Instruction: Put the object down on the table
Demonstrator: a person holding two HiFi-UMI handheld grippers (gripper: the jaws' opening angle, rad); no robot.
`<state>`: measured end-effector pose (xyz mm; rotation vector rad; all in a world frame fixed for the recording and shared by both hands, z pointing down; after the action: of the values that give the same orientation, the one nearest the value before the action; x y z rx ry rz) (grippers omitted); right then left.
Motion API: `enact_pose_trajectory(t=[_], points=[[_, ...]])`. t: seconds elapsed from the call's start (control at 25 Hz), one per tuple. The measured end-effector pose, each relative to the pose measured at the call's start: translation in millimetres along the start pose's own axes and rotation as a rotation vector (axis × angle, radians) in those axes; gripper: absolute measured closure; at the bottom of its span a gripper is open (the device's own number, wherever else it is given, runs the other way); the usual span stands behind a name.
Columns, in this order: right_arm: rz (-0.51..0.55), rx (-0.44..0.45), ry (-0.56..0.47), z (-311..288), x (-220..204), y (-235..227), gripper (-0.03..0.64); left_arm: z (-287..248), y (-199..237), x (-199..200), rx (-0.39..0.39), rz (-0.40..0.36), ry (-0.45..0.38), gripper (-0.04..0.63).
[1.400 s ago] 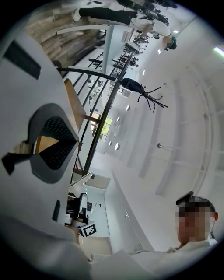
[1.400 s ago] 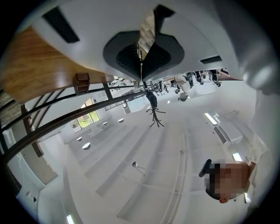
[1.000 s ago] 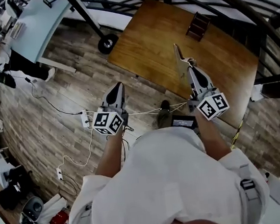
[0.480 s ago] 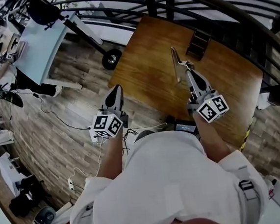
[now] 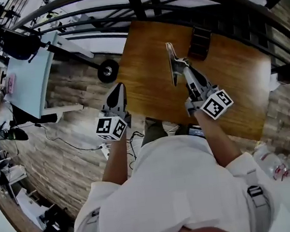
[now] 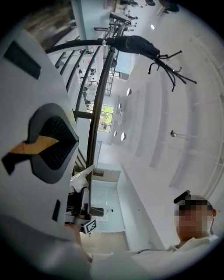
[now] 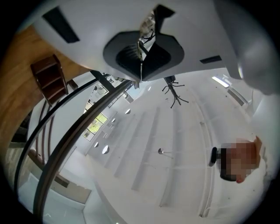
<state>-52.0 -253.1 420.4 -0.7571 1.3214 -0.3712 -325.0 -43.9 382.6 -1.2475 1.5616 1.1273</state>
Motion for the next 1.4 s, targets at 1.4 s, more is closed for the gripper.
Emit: enact_pose_trajectory(t=[1.4], points=[[-0.516,-0.52,-0.464,-86.4,-124.1,-122.3,0.589,-229.2,133.3,-51.0,-0.541,-0.07,0.21,0.583]])
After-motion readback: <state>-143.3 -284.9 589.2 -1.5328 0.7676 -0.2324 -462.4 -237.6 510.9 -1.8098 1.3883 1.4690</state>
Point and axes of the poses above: the fingertips, and each gripper's own axes: z backward along the fingers, y to its left, x out of its top, the point moved 9 cm from there along z, backward along the fingers, and after that the axes turned 8 degrees about y, right-handed, at the moved point
